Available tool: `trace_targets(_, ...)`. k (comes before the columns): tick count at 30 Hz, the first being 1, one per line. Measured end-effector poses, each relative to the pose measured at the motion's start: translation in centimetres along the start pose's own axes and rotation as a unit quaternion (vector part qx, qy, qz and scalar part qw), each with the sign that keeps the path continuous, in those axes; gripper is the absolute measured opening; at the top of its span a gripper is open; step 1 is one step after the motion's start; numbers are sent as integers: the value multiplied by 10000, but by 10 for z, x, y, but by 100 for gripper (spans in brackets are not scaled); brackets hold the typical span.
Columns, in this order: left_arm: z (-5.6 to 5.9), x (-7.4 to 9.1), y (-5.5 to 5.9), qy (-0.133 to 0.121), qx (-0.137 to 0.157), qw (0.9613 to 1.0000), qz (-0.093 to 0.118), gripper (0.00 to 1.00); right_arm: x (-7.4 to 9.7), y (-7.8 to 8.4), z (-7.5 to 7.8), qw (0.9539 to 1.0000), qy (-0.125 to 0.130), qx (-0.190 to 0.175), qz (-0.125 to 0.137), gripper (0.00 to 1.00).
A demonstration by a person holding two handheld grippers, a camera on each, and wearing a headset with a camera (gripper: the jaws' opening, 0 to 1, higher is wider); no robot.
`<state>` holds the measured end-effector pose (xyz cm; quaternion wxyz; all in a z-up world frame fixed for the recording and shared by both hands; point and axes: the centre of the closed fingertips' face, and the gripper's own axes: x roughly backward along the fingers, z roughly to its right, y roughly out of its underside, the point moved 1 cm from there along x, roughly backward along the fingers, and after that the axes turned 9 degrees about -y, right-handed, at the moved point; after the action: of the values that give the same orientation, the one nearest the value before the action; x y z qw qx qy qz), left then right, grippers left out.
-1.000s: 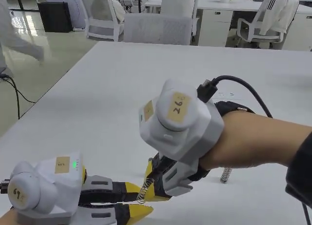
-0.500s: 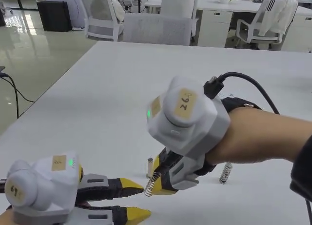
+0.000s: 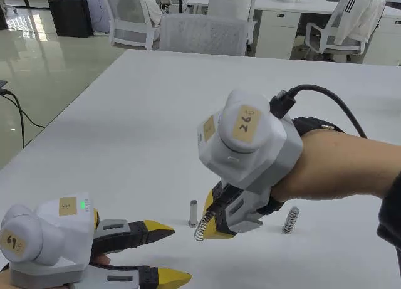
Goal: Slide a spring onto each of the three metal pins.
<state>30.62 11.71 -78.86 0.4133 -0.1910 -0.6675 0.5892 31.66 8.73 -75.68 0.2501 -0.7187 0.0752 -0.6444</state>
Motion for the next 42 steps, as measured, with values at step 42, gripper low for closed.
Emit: trace_targets(42,-9,-1,7,-268,274,9993,-16,59,-9,7,77,9987,412,-119,-284,8)
